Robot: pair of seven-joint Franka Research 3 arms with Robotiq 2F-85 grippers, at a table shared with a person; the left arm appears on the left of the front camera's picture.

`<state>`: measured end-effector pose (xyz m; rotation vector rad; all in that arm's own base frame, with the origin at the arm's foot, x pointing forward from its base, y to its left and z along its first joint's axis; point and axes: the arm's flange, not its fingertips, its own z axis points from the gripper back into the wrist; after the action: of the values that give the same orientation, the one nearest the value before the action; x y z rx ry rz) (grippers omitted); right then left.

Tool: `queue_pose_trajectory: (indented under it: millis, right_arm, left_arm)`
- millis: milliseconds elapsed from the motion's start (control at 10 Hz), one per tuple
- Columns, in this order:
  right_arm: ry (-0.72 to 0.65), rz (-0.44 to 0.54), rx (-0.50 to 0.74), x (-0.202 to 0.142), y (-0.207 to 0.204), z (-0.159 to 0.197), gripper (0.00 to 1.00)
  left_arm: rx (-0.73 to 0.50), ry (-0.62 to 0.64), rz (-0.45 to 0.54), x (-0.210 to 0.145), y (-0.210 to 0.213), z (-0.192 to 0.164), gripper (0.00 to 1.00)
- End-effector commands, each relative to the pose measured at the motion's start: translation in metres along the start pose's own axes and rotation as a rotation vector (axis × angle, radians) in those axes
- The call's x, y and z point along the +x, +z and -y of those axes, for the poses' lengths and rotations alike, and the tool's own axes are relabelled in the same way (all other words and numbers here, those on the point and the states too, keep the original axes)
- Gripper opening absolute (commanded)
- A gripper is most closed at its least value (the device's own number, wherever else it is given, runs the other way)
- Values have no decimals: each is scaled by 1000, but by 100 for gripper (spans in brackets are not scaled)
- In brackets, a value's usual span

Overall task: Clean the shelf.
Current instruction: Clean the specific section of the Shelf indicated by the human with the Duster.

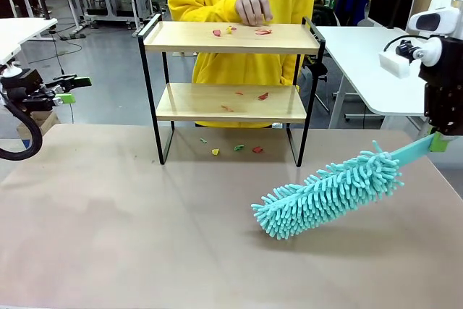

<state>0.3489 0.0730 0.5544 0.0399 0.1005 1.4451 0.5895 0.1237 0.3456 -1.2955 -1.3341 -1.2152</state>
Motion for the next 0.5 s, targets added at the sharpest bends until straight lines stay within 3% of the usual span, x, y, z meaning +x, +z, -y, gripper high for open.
queue_pose_trajectory:
  millis: [0, 400]
  right_arm:
    - [1, -5, -9, -3, 2, -1, 13]
    - [1, -5, -9, -3, 2, -1, 13]
  left_arm:
    - [1, -7, -5, 3, 0, 0, 100]
    - [1, -7, -5, 3, 0, 0, 100]
